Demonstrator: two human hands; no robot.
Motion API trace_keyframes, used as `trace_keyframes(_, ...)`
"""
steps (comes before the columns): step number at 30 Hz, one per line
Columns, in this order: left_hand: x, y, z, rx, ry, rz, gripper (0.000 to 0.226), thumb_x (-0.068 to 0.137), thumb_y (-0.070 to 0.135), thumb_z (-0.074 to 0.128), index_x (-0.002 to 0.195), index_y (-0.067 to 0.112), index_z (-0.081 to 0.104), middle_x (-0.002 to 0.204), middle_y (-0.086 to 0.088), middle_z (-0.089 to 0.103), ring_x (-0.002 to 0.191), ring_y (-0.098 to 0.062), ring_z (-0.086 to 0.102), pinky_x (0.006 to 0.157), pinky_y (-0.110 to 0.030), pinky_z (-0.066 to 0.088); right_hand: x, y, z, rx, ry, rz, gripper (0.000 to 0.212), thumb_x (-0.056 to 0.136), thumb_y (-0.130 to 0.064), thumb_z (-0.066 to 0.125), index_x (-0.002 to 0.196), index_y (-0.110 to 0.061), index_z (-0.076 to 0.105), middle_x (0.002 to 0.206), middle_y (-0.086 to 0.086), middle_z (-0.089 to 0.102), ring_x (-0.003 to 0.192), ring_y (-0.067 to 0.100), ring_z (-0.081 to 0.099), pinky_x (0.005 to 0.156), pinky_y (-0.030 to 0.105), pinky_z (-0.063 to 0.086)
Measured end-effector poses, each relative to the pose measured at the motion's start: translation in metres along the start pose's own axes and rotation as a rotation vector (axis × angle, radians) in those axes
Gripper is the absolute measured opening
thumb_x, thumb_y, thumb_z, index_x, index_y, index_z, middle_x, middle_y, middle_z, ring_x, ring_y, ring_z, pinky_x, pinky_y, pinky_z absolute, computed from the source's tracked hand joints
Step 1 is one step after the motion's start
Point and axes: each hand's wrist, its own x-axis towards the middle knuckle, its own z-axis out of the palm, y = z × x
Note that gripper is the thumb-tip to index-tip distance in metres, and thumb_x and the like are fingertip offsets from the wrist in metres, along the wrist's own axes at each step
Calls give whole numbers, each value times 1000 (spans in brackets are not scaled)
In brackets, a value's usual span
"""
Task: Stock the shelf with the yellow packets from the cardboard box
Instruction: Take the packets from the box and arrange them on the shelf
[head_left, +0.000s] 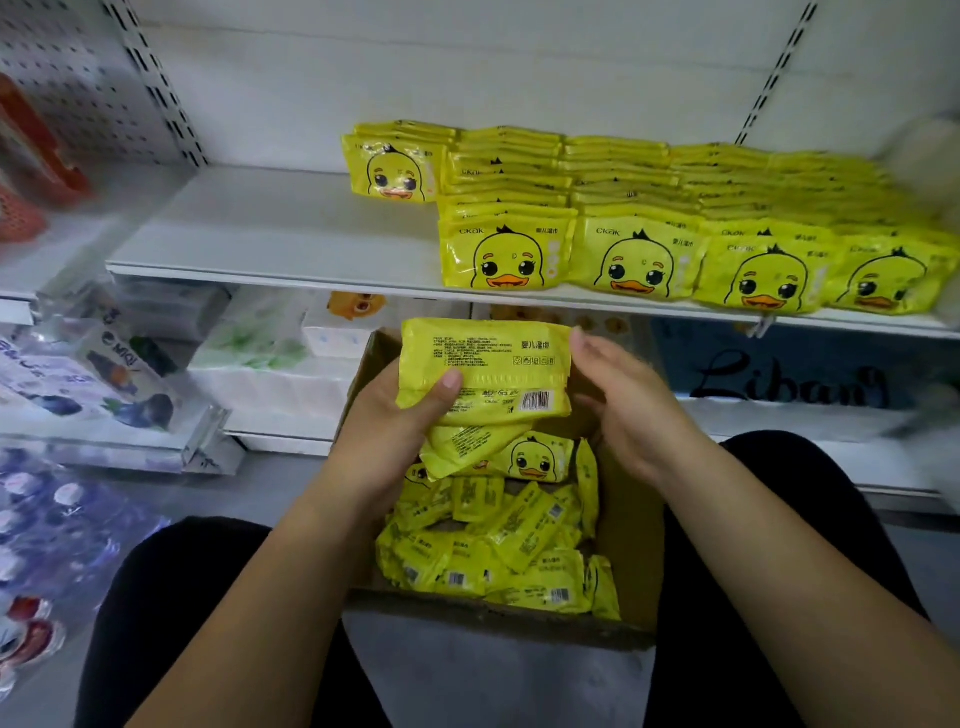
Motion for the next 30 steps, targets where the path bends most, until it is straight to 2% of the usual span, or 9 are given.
trace_keyframes(3,2,3,-6,-9,-44,-56,36,92,25,64,127,16,65,122,-8,75,114,-27,72,93,-44,60,9,2,4,36,71,-27,17,97,-31,61,102,-17,71,99,-2,77,101,17,70,101,43,52)
trace_keyframes(6,10,10,-6,-84,-28,-169,28,96,37,60,116,21,71,116,-6,77,107,-26,74,86,-45,61,15,8,2,17,123,-24,16,95,-25,65,101,-11,70,97,3,77,99,25,72,99,46,54)
trace_keyframes(8,14,16,-5,-43,19,-218,41,91,53,58,112,21,75,112,-6,78,103,-24,76,91,-46,58,18,10,1,-3,133,-27,16,97,-23,63,104,-9,67,98,5,77,100,27,72,94,43,57)
trace_keyframes(11,16,14,-4,179,72,-123,43,100,56,51,96,26,81,102,2,80,99,-16,76,98,-43,55,20,11,2,15,155,-39,18,99,-21,60,110,-8,65,98,4,77,94,23,73,83,35,60)
trace_keyframes(13,18,10,-4,250,99,-54,43,103,54,47,96,29,81,103,4,80,101,-16,76,101,-46,55,21,11,2,1,170,-50,16,99,-21,60,109,-10,67,96,3,77,90,20,73,82,36,60)
trace_keyframes(20,23,6,4,282,253,77,42,108,44,44,86,31,77,86,14,79,83,-4,75,78,-31,57,20,9,1,-108,228,-90,19,99,-26,62,91,-11,70,94,9,75,90,20,67,93,38,52)
trace_keyframes(25,27,2,8,224,321,69,47,108,45,45,77,44,79,84,8,79,82,-11,75,84,-38,59,21,8,1,-63,276,-74,21,96,-26,65,77,-21,70,88,1,73,92,21,66,99,47,50)
trace_keyframes(28,28,-1,9,154,344,33,46,108,44,46,79,38,81,86,6,80,86,-14,76,86,-38,58,22,9,1,70,150,37,16,99,-28,61,89,-20,72,101,6,76,102,30,68,100,53,51)
trace_keyframes(30,29,-1,7,94,374,13,45,109,41,45,85,22,79,81,6,79,80,-11,75,76,-30,59,18,9,1,141,-72,174,27,98,-32,56,113,-11,66,115,10,73,103,27,69,89,44,58)
